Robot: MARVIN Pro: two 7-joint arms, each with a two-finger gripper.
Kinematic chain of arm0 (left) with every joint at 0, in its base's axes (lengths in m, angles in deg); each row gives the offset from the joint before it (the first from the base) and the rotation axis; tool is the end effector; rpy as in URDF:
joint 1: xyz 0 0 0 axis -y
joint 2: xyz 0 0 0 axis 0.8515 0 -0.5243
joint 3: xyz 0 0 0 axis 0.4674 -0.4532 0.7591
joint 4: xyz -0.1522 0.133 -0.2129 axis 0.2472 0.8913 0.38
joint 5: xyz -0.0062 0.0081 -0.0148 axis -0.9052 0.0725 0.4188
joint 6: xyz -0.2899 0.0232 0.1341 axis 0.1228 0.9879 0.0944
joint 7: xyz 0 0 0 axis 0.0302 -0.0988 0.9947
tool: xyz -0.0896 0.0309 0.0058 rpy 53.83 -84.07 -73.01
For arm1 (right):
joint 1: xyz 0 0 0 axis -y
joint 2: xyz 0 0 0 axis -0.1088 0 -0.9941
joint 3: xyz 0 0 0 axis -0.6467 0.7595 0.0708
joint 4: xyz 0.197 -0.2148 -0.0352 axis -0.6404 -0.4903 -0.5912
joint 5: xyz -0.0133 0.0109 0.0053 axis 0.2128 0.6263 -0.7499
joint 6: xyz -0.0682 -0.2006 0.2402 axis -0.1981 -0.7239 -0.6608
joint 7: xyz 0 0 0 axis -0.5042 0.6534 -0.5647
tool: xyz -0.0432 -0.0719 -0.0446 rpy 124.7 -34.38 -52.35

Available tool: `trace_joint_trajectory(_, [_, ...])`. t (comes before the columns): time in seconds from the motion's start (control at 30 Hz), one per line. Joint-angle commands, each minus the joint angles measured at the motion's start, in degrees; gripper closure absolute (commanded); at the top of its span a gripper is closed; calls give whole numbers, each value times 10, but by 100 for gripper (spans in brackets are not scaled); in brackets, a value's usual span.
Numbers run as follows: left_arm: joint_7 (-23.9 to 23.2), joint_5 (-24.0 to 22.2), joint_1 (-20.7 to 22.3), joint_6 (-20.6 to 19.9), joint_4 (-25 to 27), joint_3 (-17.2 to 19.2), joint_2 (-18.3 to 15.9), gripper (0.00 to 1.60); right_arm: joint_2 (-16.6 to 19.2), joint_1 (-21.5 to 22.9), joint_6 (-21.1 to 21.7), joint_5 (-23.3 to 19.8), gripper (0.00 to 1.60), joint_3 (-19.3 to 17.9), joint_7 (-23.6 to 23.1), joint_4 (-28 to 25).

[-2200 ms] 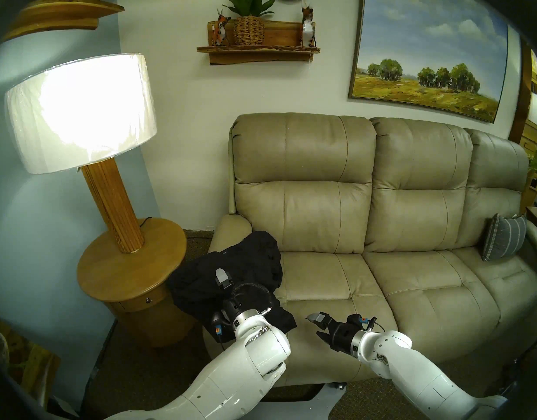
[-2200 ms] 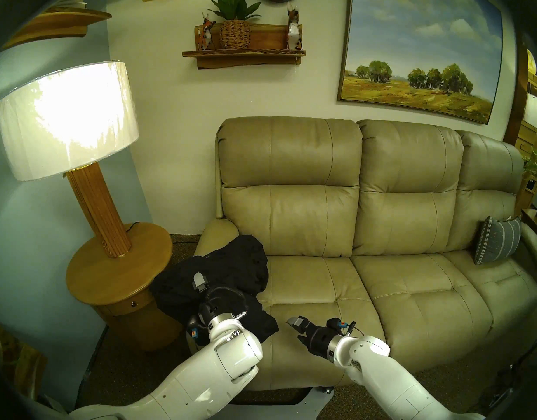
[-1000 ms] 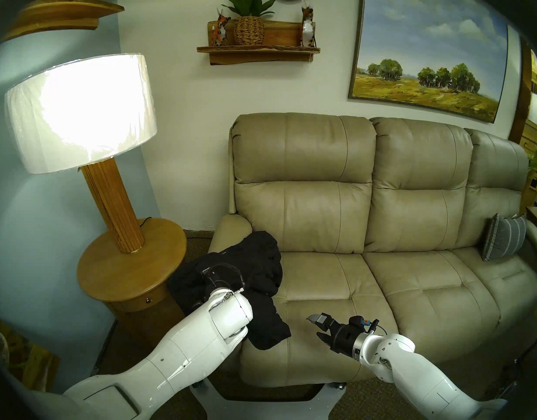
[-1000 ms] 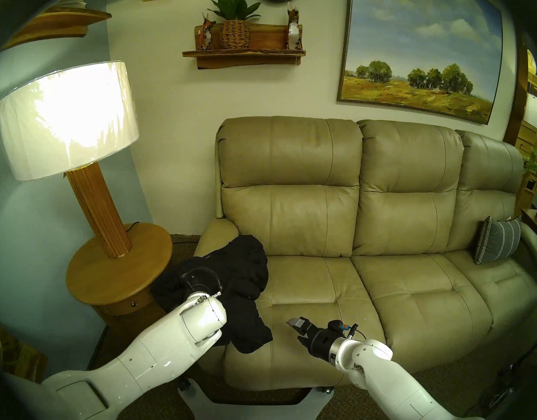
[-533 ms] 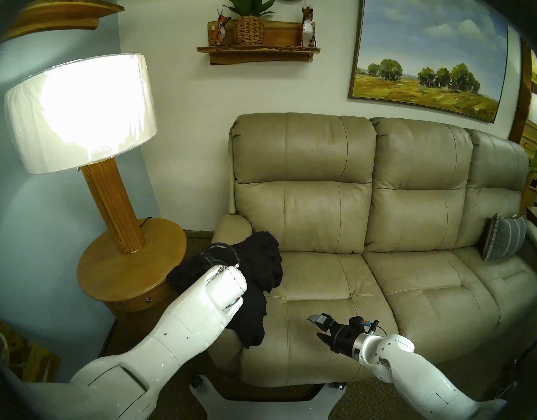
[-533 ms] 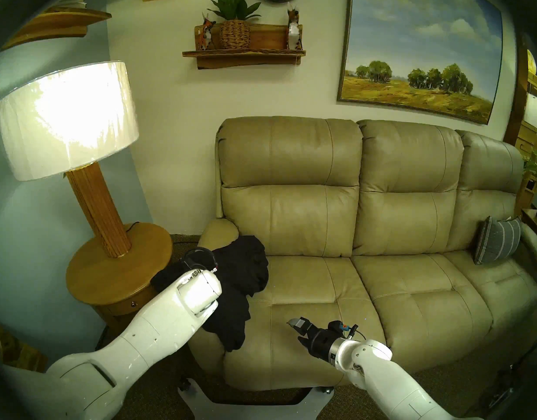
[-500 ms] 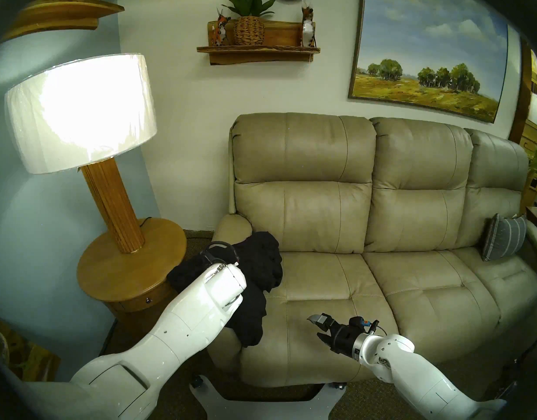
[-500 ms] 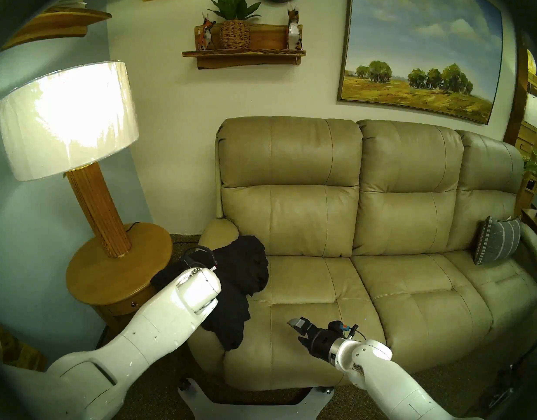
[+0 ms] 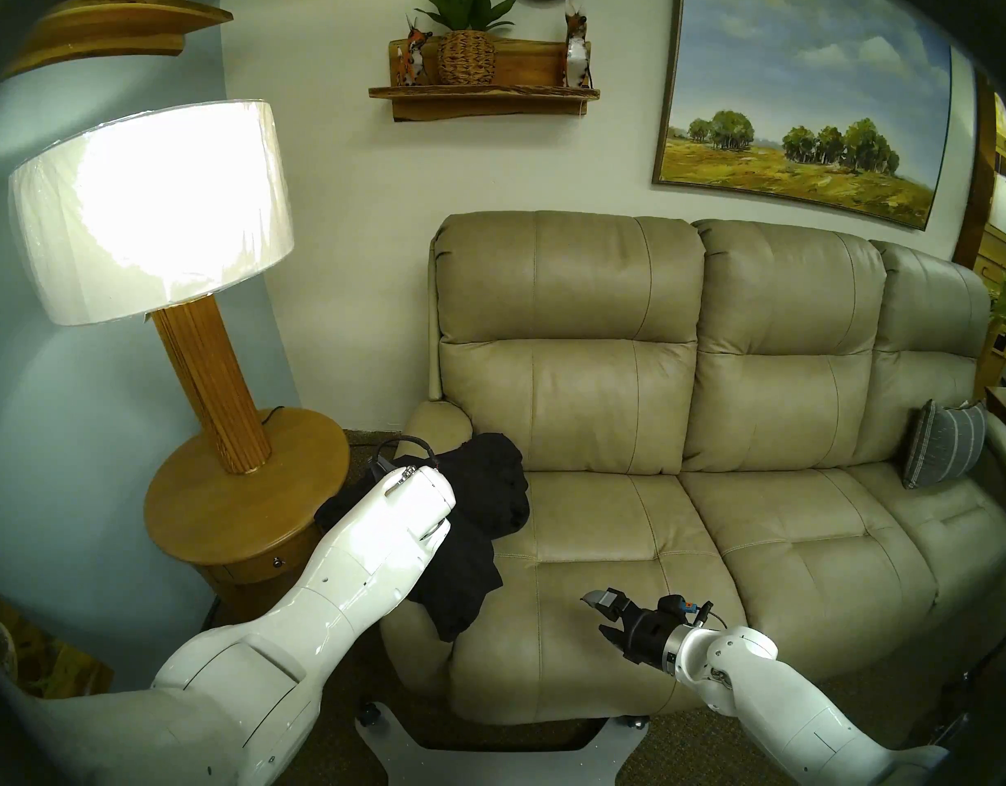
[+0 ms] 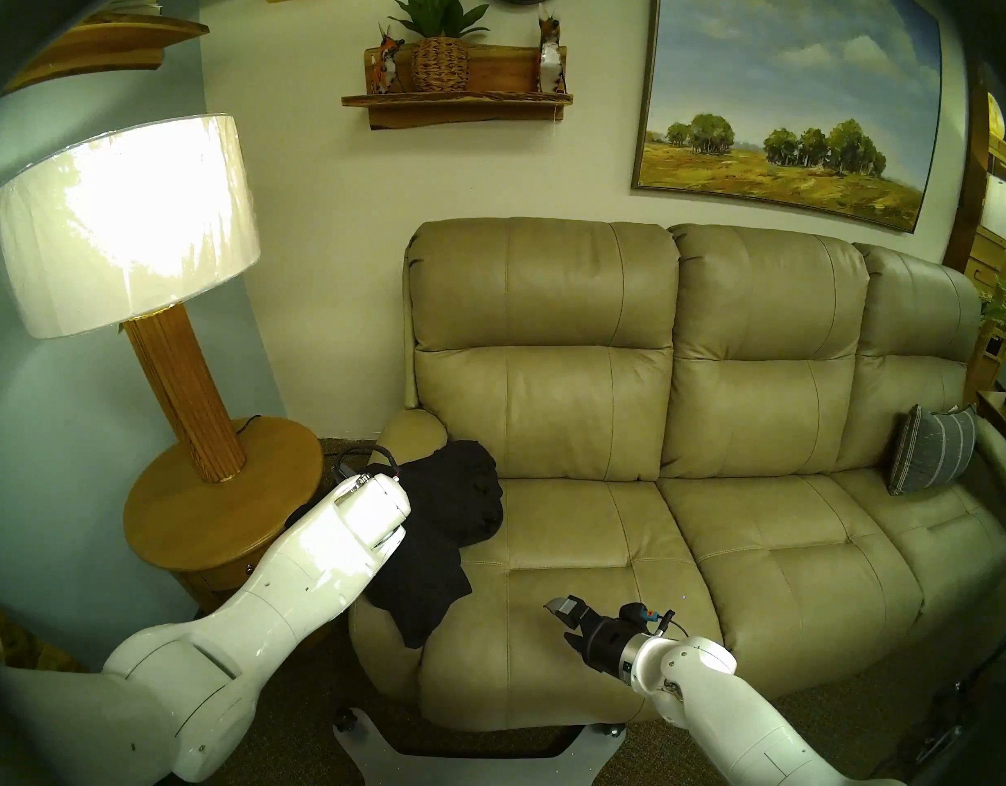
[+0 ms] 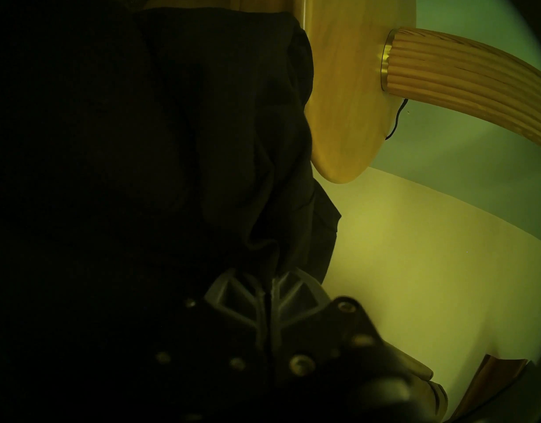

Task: Drape jacket on sofa arm

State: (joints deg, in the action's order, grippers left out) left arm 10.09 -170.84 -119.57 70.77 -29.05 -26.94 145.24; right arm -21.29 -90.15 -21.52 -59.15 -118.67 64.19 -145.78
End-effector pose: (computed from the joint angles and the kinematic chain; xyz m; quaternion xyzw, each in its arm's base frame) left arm 0.5160 -0.0155 -0.3945 0.3093 0.8431 0.3370 0.2829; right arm 0.3107 -0.0434 -0.4939 -0.8321 0.2870 -0.2392 0.4098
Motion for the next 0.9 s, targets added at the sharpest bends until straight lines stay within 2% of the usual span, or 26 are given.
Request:
trace_joint_trajectory(0.0, [-9, 16, 65, -3, -32, 20, 4, 160, -1, 12, 2, -1, 0, -2, -3, 2])
trace_joint_trajectory(0.17, [-8, 20, 90, -4, -67, 22, 9, 160, 1, 13, 2, -1, 0, -6, -4, 9])
trace_joint_trajectory(0.2, [-6, 21, 106, -2, -84, 19, 11, 160, 1, 13, 1, -2, 0, -7, -4, 11])
trace_joint_trajectory(0.27, [-9, 24, 97, -5, -77, 23, 10, 160, 1, 14, 1, -2, 0, -8, -4, 13])
trace_joint_trajectory(0.6, [-8, 36, 140, -8, -135, 27, 10, 160, -4, 20, 4, -1, 0, -8, -6, 25])
trace_joint_trajectory(0.63, [-7, 39, 151, -13, -155, 21, 17, 160, -6, 22, 5, -1, 0, -7, -7, 28])
trace_joint_trajectory(0.73, [-10, 45, 153, -17, -167, 13, 30, 160, -7, 25, 7, 0, 0, -6, -8, 32])
trace_joint_trajectory(0.77, [-14, 49, 166, -17, -196, 3, 48, 98, -9, 29, 8, 1, 0, -5, -9, 38])
trace_joint_trajectory(0.8, [-17, 50, 170, -18, -206, -3, 56, 83, -10, 30, 10, 1, 0, -4, -11, 42])
trace_joint_trajectory(0.83, [-20, 51, 173, -16, -215, -6, 63, 8, -10, 32, 11, 1, 0, -4, -12, 44])
trace_joint_trajectory(0.87, [-20, 51, 173, -16, -215, -6, 63, 8, -10, 32, 11, 1, 0, -4, -12, 44])
